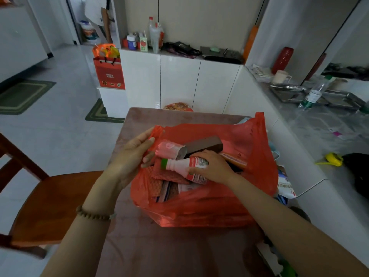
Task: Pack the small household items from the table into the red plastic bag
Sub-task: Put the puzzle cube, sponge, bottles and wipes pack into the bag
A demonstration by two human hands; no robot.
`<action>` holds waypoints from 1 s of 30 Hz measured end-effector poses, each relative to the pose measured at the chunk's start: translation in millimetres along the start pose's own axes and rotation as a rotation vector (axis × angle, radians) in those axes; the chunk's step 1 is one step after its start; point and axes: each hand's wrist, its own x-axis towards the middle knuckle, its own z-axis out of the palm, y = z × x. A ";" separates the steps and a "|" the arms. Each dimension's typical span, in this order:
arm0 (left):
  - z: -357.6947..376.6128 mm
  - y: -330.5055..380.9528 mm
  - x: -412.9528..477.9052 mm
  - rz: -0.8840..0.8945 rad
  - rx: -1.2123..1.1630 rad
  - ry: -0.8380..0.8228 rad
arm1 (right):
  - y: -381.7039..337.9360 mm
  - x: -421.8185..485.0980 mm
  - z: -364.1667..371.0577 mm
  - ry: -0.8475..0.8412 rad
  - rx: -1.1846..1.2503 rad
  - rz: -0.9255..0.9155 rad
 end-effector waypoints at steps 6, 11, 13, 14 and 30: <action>4.2 -0.2 -10.9 0.030 0.288 0.129 | 0.5 -19.6 -3.3 0.181 0.339 0.040; 19.2 -3.9 -18.0 0.213 0.897 0.369 | 0.8 -64.4 -34.7 0.220 0.658 0.019; 36.7 -6.9 -21.9 0.370 1.062 0.465 | 11.3 -92.3 -51.0 0.224 0.755 0.010; 48.6 -7.3 -24.1 0.484 1.091 0.483 | 17.9 -107.8 -59.5 0.236 0.812 0.009; 266.4 -254.9 -45.8 -0.066 0.792 -0.616 | 212.6 -330.3 17.2 0.671 1.052 0.763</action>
